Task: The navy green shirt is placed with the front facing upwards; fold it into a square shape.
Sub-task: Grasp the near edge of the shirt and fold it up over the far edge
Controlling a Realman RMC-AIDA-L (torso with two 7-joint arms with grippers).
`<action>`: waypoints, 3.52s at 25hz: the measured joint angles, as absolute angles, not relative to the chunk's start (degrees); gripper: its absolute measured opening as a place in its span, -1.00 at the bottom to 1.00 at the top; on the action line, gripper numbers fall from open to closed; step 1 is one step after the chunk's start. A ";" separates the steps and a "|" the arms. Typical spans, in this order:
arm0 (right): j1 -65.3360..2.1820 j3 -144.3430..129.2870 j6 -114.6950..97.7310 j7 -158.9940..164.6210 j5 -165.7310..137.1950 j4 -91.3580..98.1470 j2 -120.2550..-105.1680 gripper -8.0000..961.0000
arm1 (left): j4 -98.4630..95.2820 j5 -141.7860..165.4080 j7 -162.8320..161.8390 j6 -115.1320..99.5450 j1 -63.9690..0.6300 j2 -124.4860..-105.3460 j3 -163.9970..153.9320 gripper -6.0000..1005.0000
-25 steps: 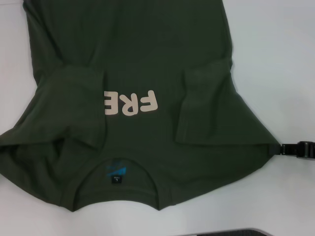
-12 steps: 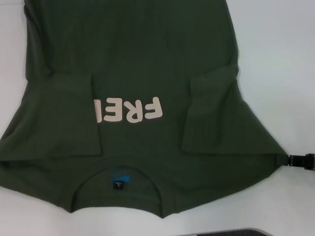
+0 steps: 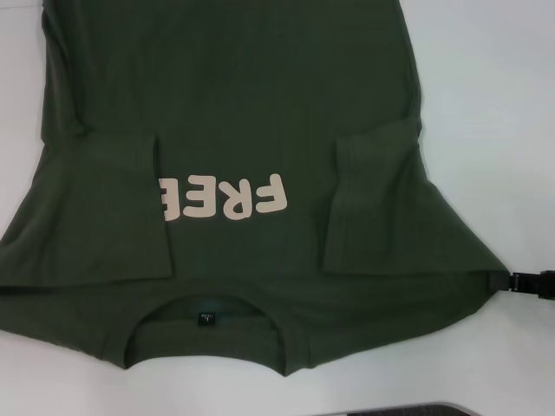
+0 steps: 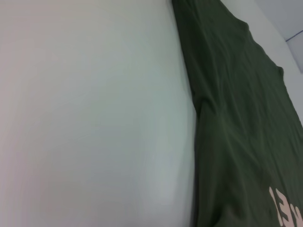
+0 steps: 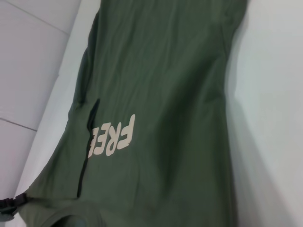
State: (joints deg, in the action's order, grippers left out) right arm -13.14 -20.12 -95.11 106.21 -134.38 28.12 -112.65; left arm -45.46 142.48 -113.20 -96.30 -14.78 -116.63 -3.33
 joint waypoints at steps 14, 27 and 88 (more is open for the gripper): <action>-14.22 -20.32 -95.74 105.96 -134.49 28.12 -112.62 -0.98 | -45.42 142.50 -113.32 -96.49 -14.71 -116.35 -3.26 -0.92; -15.56 -21.19 -96.06 105.93 -134.48 28.12 -112.95 -0.98 | -45.14 142.53 -113.11 -96.88 -14.66 -116.05 -3.25 -0.92; -25.14 -17.76 -101.28 108.30 -133.94 28.83 -110.10 -0.98 | -38.25 138.80 -112.30 -103.86 -23.65 -110.65 1.54 -0.92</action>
State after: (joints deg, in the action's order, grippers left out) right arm -25.14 -17.76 -101.28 108.30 -133.94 28.83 -110.10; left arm -38.25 138.80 -112.30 -103.86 -23.65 -110.65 1.54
